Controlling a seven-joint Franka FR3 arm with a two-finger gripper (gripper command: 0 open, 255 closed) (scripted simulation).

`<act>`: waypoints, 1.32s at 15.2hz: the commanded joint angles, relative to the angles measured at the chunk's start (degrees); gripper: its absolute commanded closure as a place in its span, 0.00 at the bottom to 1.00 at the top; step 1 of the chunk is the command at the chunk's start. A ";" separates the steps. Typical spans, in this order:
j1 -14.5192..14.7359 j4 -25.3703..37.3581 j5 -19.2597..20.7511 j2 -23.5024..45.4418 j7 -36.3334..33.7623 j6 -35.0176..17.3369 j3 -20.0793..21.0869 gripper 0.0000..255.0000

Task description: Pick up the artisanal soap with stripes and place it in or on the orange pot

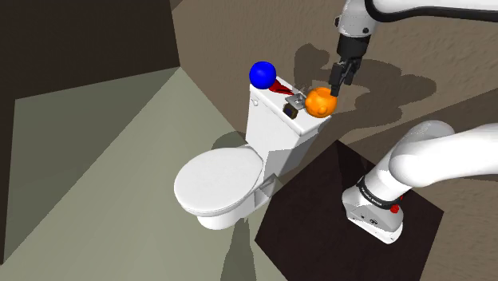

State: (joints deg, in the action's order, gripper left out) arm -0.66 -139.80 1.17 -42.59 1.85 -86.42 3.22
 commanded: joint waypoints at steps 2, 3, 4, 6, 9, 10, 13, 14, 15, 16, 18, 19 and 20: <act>-0.37 -0.69 0.40 1.14 0.30 -1.99 -0.50 0.00; -0.75 -1.31 0.78 2.36 0.59 -3.98 -0.99 0.00; -1.13 -1.85 1.16 3.67 0.87 -5.98 -1.48 0.00; -1.89 -2.68 1.87 6.51 1.41 -9.97 -2.47 0.00; -2.99 -3.31 2.81 11.31 2.18 -15.89 -3.94 0.00; -3.35 -3.36 3.09 13.05 2.44 -17.83 -4.42 0.00; -4.37 -2.99 3.76 18.59 3.22 -23.50 -5.85 0.00; -4.69 -2.70 3.92 20.53 3.48 -25.32 -6.31 0.00; -4.98 -2.33 4.06 22.52 3.76 -27.10 -6.78 0.00; -5.28 -1.88 4.15 24.55 4.04 -28.84 -7.23 0.00; -5.82 -0.75 4.21 28.69 4.65 -32.17 -8.13 0.00; -6.07 -0.06 4.17 30.81 4.98 -33.75 -8.56 0.00; -6.33 0.71 4.08 32.94 5.33 -35.27 -8.97 0.00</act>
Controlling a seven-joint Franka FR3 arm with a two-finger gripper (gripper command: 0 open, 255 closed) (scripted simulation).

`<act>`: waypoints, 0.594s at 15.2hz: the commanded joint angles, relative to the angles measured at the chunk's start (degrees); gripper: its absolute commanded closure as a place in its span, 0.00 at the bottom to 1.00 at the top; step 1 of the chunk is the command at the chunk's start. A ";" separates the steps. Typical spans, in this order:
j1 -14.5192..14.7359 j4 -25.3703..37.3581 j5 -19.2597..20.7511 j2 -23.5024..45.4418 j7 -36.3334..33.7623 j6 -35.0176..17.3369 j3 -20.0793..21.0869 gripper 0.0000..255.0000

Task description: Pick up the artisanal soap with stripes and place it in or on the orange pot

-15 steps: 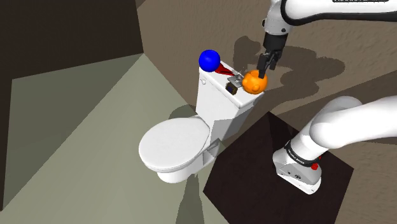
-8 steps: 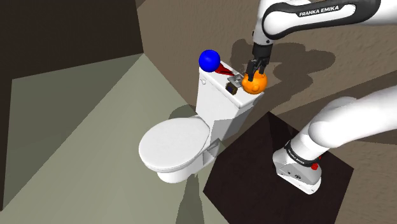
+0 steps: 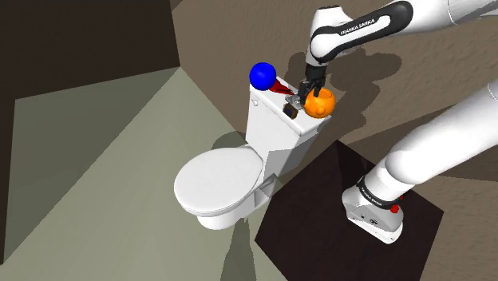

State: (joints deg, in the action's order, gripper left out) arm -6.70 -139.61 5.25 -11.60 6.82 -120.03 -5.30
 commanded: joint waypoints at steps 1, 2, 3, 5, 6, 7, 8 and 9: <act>-0.56 1.36 -0.14 4.10 0.73 -3.13 -0.85 0.00; -0.81 2.28 -0.34 6.27 1.12 -4.53 -1.22 0.00; -1.06 3.27 -0.59 8.44 1.53 -5.86 -1.57 0.00; -1.59 5.46 -1.24 12.82 2.42 -8.32 -2.20 0.00; -1.88 6.66 -1.64 15.01 2.90 -9.45 -2.47 0.00; -2.18 7.94 -2.08 17.21 3.39 -10.50 -2.70 0.00; -2.50 9.28 -2.57 19.41 3.89 -11.47 -2.90 0.00; -2.86 10.69 -3.08 21.60 4.40 -12.37 -3.04 0.00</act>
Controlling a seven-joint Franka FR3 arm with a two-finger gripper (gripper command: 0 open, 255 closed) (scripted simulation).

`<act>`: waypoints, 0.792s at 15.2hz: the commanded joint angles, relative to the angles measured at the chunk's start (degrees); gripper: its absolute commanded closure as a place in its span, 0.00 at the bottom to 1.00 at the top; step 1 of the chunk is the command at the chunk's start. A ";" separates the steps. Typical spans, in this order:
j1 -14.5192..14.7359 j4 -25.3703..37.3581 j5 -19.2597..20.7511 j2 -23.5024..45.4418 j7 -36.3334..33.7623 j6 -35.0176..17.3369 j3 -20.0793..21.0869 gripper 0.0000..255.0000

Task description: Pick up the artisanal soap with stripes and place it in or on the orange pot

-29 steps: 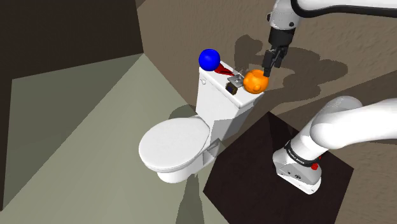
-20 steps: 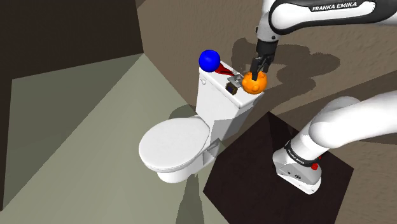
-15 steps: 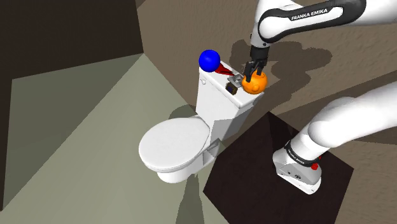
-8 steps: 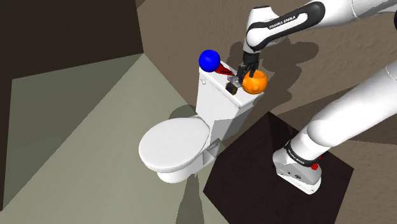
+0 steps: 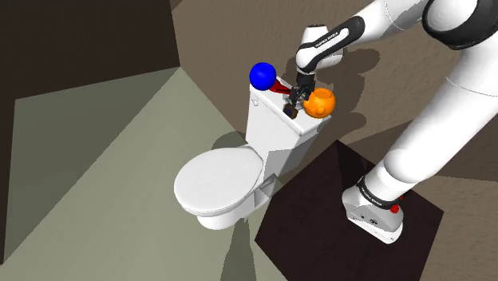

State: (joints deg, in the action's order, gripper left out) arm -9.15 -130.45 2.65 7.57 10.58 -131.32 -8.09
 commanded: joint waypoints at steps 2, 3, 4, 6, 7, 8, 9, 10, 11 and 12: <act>-1.20 4.56 -1.56 6.81 1.65 -2.64 -0.43 0.00; -1.64 6.19 -2.11 9.00 2.15 -3.31 -0.46 0.00; -2.10 7.88 -2.67 11.18 2.63 -3.91 -0.46 0.00; -3.08 11.48 -3.75 15.53 3.54 -4.87 -0.36 0.00; -3.61 13.39 -4.26 17.70 3.96 -5.23 -0.27 0.00; -4.14 15.37 -4.76 19.88 4.35 -5.52 -0.17 0.00; -4.67 17.35 -5.21 21.96 4.70 -5.73 -0.06 0.00; -4.75 17.28 -5.28 22.50 4.75 -6.33 0.02 0.00; -4.81 17.23 -5.37 23.04 4.80 -6.93 0.09 0.00; -4.88 17.19 -5.45 23.60 4.86 -7.51 0.15 0.00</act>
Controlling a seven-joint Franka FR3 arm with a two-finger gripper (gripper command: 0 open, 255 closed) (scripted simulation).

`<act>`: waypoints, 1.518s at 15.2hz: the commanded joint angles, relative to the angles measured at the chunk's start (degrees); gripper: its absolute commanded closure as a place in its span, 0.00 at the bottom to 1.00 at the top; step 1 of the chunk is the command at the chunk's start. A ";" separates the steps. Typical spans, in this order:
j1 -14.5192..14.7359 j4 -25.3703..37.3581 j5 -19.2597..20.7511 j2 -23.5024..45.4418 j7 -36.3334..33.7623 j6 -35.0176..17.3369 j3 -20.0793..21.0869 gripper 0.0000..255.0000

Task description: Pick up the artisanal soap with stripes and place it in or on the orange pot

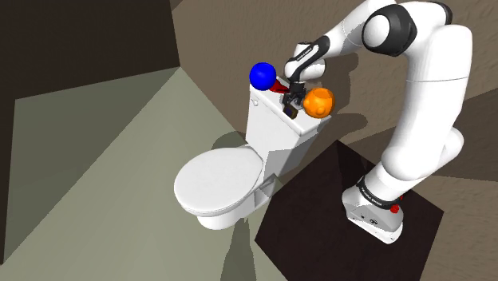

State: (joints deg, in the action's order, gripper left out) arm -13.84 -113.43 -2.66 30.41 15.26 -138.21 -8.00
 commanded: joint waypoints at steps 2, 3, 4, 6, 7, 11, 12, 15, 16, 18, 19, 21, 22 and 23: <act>-0.32 0.14 -0.32 1.89 0.29 -1.79 0.20 0.00; -0.38 0.14 -0.41 2.46 0.35 -2.36 0.26 0.00; -0.45 0.15 -0.49 3.04 0.41 -2.93 0.33 0.00; -0.49 0.15 -0.54 3.38 0.44 -3.26 0.38 0.00; -0.49 0.16 -0.54 3.38 0.44 -3.26 0.38 0.00; -0.49 0.16 -0.54 3.38 0.44 -3.26 0.38 0.00; -0.49 0.15 -0.54 3.37 0.44 -3.25 0.38 0.00; -0.49 0.15 -0.54 3.37 0.44 -3.25 0.38 1.00; -0.49 0.15 -0.54 3.37 0.44 -3.25 0.38 1.00; -0.49 0.15 -0.54 3.37 0.44 -3.26 0.38 1.00; -0.49 0.15 -0.54 3.37 0.44 -3.26 0.38 1.00; -0.49 0.14 -0.54 3.37 0.44 -3.26 0.38 1.00; -0.49 0.14 -0.54 3.37 0.44 -3.26 0.37 1.00; -0.49 0.16 -0.54 3.38 0.44 -3.26 0.38 1.00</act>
State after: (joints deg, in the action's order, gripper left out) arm -14.33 -113.29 -3.20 33.78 15.70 -141.47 -7.62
